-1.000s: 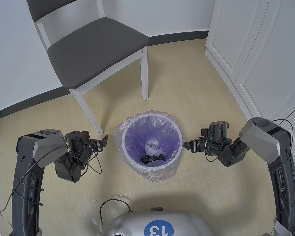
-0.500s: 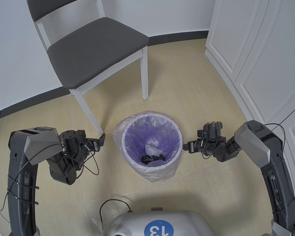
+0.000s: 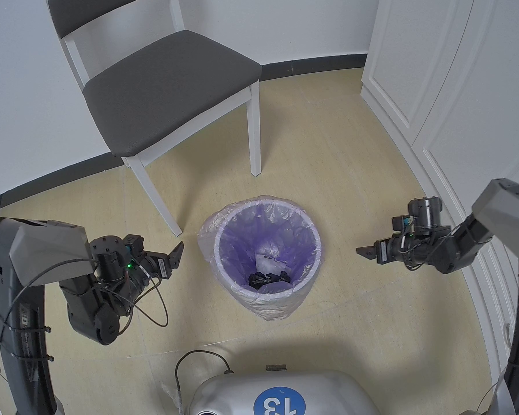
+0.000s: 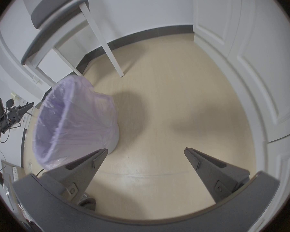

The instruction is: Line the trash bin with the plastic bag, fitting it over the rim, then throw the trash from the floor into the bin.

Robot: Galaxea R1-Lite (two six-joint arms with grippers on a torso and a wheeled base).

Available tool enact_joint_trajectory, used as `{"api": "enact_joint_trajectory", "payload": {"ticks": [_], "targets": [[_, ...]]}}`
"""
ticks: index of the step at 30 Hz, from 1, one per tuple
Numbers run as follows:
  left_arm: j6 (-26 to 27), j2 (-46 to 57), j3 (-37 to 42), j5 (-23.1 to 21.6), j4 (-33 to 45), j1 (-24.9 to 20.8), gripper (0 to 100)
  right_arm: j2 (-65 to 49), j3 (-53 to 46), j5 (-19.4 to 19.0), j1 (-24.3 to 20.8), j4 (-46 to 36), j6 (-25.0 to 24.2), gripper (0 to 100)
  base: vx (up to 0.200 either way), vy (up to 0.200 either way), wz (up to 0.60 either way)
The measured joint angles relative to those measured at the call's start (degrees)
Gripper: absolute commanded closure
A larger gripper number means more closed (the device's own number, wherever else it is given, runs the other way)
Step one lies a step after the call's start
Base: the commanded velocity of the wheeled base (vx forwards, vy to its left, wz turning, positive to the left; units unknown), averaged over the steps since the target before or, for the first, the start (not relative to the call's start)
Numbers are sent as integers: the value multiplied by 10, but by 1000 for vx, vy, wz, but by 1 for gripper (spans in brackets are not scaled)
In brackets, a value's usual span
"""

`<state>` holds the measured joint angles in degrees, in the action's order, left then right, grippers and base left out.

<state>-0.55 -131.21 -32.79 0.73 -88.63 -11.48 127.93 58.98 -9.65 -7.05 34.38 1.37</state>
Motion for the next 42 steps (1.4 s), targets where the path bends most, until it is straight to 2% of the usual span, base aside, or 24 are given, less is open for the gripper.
{"api": "enact_joint_trajectory", "payload": {"ticks": [10, 15, 19, 25, 29, 34, 42], "targets": [[19, 142, 151, 1, -4, -15, 0, -187, -210, 43, 39, 1, 54, 0, 0, 0, 0], [22, 219, 248, 3, -4, -17, 0, -285, -300, 52, 45, 2, 60, 0, 0, 0, 0], [16, 294, 297, 19, 6, -19, 0, -377, -354, 54, 47, 3, 57, 0, 0, 0, 0], [12, 408, 308, 37, 67, -18, 0, -509, -397, 55, 49, -6, 30, 0, 0, 0, 0], [11, 481, 286, 44, 128, -18, 0, -576, -401, 57, 50, -8, 9, 0, 0, 0, 0], [25, 540, 236, 47, 185, -13, 0, -622, -376, 56, 51, -6, -18, 0, 0, 0, 0], [30, 581, 186, 46, 210, 5, 0, -638, -327, 52, 51, -1, -52, 0, 0, 0, 0]]}}
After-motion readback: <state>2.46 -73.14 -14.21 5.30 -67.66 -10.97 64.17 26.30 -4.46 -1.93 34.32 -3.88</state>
